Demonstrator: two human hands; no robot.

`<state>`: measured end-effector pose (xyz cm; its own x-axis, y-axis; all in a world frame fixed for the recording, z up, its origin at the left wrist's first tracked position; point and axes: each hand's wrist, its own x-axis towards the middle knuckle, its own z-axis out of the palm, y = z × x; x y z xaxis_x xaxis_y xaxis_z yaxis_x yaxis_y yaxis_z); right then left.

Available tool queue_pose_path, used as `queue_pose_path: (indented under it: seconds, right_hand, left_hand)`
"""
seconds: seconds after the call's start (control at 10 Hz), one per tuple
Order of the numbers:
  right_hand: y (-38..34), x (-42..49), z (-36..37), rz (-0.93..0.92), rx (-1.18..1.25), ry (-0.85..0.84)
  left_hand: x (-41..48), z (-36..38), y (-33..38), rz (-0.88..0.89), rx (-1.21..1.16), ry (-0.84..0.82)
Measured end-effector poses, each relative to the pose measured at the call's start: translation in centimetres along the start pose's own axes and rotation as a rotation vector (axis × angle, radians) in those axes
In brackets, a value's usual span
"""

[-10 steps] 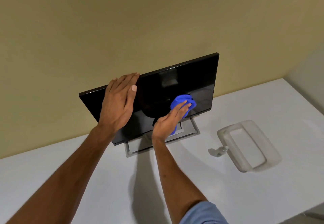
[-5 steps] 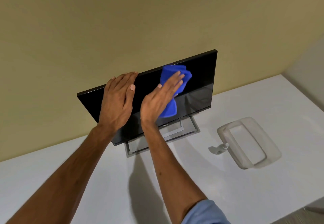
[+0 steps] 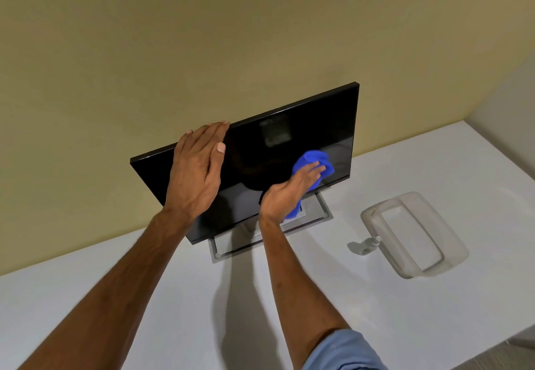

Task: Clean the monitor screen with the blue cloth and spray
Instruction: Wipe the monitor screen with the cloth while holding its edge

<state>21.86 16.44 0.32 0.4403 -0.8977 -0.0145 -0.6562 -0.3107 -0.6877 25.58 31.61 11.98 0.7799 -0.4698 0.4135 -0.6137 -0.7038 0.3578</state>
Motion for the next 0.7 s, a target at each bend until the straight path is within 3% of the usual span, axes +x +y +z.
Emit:
queue_pose_path:
  seconds: [0.1,0.2,0.3,0.4,0.5,0.7]
  right_hand:
    - [2.2,0.5,1.0,0.049,-0.312,0.014]
    - [0.7,0.1,-0.4,0.526,0.882,-0.025]
    - [-2.1,-0.8,-3.1,0.323,1.162,-0.091]
    - [-5.2,0.6,-3.7,-0.044,0.763,0.106]
    - [-7.6,2.6,-3.9,-0.246,0.614,0.22]
    - [-5.8,3.5,-3.4,-0.346,0.503,0.29]
  left_hand:
    - [-0.3,0.1,0.0,0.005,-0.004,0.009]
    - [-0.2,0.2,0.0,-0.001,-0.004,0.009]
    - [-0.3,0.1,-0.1,-0.001,0.001,-0.003]
    - [-0.3,0.1,0.0,0.001,-0.002,0.001]
    - [-0.3,0.1,0.0,0.001,-0.007,0.006]
    - [-0.2,0.0,0.0,0.008,0.002,-0.004]
